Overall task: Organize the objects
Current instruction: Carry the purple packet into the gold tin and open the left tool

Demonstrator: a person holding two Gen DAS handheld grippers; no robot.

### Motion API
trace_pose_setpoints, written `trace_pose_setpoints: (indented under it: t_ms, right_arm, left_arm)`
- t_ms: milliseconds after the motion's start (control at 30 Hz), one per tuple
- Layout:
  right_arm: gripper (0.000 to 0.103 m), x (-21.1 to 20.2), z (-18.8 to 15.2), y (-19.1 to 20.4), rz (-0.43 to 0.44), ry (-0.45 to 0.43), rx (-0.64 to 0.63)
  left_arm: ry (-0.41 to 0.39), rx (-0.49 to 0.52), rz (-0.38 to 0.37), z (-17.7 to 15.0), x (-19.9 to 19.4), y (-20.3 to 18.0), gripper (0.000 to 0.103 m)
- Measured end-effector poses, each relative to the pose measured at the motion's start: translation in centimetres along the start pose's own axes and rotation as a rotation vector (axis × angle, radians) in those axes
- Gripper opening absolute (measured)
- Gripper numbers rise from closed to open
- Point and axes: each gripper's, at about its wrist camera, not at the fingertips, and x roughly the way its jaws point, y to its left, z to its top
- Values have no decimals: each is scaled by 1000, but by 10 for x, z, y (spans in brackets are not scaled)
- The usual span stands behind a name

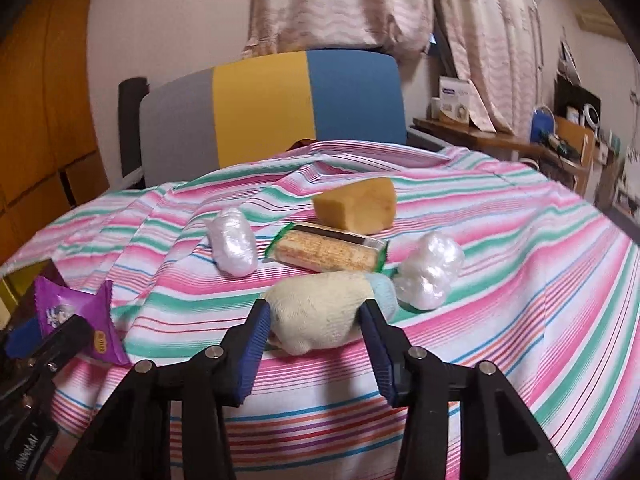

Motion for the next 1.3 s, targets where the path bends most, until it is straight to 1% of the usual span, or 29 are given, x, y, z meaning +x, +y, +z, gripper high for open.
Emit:
trace_pose_setpoints:
  t_ms: [67,133,167,233,300,400,500,567,700,900,1033,1133,1300]
  right_arm:
    - [47,4,1,1,8,14,-4]
    - [51,5,0,-2,19,20,8]
    - [59,6,0,-3,26,24,12]
    - [66,10,0,-4,21,42,20]
    - [69,14,-1,-4,22,63,22]
    - [69,21,-1,-5,14,98,26]
    - [63,21,-2,-6,27,98,37]
    - [61,19,-3,-4,18,88,28]
    - [60,16,-2,4,4,74,-13]
    - [59,9,-2,19,3,36,-90]
    - [58,2,-2,21,27,2,-107]
    - [58,1,-1,19,53,-6,-99]
    - [57,0,-1,21,55,-11,-103]
  left_arm:
    - [14,-21,0,-4,-2,5,34]
    - [33,-45,2,-10,-4,11,34]
    - [48,-54,4,-15,-4,13,34]
    - [69,-63,8,-26,-4,17,34]
    - [57,-74,-11,-31,-10,20,34]
    - [52,-33,-12,-34,-15,16,34]
    - [53,-22,-16,-35,-17,15,33]
    - [59,-38,-28,-34,-19,19,33]
    - [63,-93,-58,-32,-32,29,33]
    - [36,-123,-84,-29,-57,40,33]
    - [9,-151,-98,-25,-78,51,33]
    - [-10,-171,-92,-22,-93,62,33]
    - [-36,-211,-64,-21,-115,87,33]
